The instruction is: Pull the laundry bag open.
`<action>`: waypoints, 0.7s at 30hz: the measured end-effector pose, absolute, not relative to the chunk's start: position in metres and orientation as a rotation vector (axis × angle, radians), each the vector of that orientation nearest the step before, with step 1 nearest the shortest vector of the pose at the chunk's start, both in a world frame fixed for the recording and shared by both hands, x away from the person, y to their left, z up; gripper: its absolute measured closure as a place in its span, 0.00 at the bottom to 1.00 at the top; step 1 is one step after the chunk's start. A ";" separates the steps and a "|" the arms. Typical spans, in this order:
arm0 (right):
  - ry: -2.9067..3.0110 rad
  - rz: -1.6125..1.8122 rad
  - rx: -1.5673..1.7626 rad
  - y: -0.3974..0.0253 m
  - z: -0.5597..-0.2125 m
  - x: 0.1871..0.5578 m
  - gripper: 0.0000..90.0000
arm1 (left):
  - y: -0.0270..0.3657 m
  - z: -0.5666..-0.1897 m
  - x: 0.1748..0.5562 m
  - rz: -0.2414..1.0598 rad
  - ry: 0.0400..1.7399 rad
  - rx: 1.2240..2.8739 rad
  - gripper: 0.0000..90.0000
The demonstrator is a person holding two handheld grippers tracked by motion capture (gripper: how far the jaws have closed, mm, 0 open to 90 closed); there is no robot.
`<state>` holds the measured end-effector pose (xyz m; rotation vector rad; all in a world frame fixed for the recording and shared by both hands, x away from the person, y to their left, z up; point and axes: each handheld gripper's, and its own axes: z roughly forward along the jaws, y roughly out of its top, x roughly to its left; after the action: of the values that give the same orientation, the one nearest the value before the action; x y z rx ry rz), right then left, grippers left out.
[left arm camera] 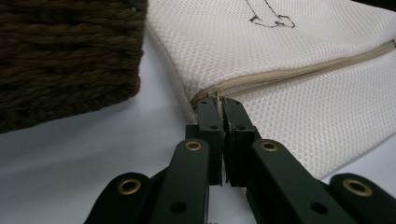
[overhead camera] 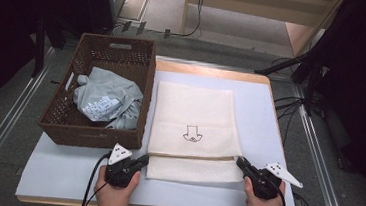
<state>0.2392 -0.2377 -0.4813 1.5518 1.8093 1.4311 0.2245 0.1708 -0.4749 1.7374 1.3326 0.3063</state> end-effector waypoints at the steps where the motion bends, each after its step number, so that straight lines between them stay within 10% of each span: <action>1: 1.818 1.430 1.544 -0.235 -0.481 0.239 0.94 | 0.173 -0.475 0.225 0.310 1.335 1.737 0.97; 21: 1.879 1.400 1.604 -0.226 -0.490 0.246 0.88 | 0.194 -0.474 0.227 0.303 1.266 1.772 0.97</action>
<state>0.2459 -0.2259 -0.4899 1.6041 1.8787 1.4002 0.2269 0.1937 -0.4738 1.7721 1.2656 0.3033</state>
